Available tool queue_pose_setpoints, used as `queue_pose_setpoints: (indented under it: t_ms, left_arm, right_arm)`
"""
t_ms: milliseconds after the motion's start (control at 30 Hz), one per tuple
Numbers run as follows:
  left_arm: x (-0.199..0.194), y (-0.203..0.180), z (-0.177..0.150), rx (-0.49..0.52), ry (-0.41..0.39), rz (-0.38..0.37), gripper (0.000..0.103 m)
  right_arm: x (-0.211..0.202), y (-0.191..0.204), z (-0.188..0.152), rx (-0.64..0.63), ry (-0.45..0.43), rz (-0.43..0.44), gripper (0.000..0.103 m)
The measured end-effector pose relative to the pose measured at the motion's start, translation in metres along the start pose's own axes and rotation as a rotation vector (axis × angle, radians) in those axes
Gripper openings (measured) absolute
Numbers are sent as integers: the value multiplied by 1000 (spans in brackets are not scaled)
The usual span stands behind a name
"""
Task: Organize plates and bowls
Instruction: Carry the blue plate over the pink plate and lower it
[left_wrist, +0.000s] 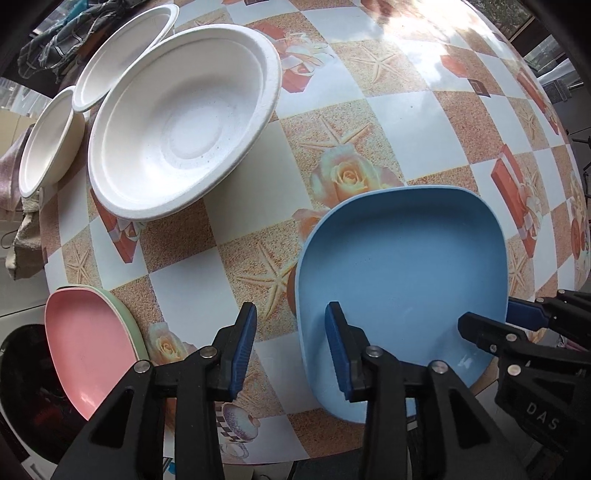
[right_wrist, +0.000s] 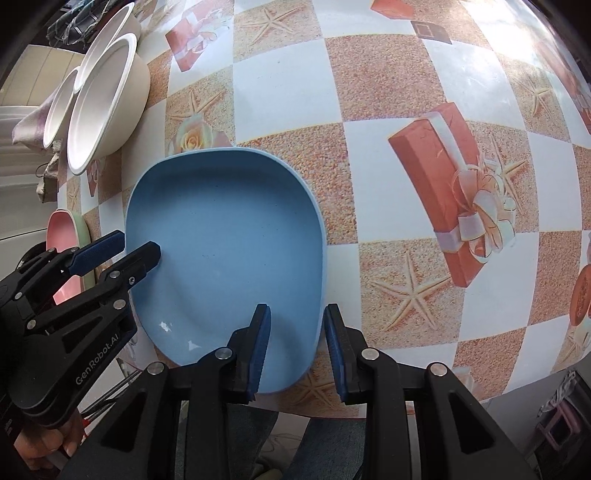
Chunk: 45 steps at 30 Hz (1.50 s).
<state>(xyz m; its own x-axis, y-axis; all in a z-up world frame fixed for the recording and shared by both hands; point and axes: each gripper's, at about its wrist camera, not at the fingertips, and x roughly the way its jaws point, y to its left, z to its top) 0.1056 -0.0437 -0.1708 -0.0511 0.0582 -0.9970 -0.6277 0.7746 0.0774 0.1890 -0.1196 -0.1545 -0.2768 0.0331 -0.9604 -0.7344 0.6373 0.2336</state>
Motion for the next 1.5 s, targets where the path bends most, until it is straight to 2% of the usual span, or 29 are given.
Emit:
queue_pose_setpoints:
  t_ms: [67,200,467,500,533,600,633,733,833,967,1200,1233,1500]
  left_arm:
    - [-1,6,-3,-13,-7,-10,50]
    - [5,16,-3,-18,1,-16,51]
    - [13,10,22,7,8,-36,51]
    - [14,10,22,16,6,-39,50]
    - [13,7,22,22,7,-48,46]
    - [15,5,23,29,17,-83,35]
    - [14,-2,22,40,24,-82,31]
    - [12,-13,11,71,31,-56,31]
    - [11,-7,-1,85,48,-61,31]
    - [4,-1,-21,99,42,-50,31]
    - [-13,20,-35,67,17,-65,31]
    - [-13,22,-26,61,9,-67,31]
    - [-37,38,-48,17,-59,-58,31]
  right_arm:
    - [-6,-5,3,19,-19,0,65]
    - [-13,-12,4,18,-44,-15,65]
    - [-12,-10,2,42,-43,-17,65]
    - [-9,-4,2,33,-41,-14,64]
    - [-7,1,0,27,-37,-13,60]
    - [-6,9,-2,7,-28,-16,33]
    - [-3,13,-3,-1,-11,-10,31]
    - [0,17,-9,-8,16,-23,31]
    - [5,15,-19,21,61,22,31]
    - [5,21,-32,7,88,33,31]
    - [-7,54,-32,-43,74,26,31]
    - [-9,55,-33,-53,70,22,31]
    - [-23,68,-39,-120,44,-4,31]
